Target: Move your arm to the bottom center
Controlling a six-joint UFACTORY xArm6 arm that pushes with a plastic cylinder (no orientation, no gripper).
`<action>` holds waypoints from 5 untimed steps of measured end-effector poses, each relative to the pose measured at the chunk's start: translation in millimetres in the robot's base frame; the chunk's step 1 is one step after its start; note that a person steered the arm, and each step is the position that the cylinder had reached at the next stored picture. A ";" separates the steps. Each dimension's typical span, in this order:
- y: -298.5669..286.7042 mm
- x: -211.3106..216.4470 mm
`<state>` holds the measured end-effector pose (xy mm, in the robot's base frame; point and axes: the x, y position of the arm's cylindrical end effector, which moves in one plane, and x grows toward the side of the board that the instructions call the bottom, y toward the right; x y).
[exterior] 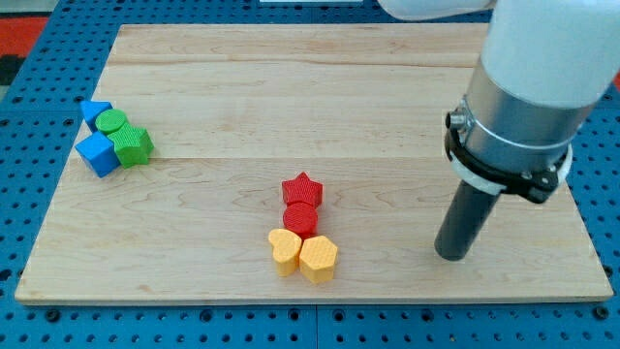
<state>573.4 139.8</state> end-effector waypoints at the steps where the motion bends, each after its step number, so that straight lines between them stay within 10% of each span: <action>1: 0.0 4.7; 5: -39.8 44.7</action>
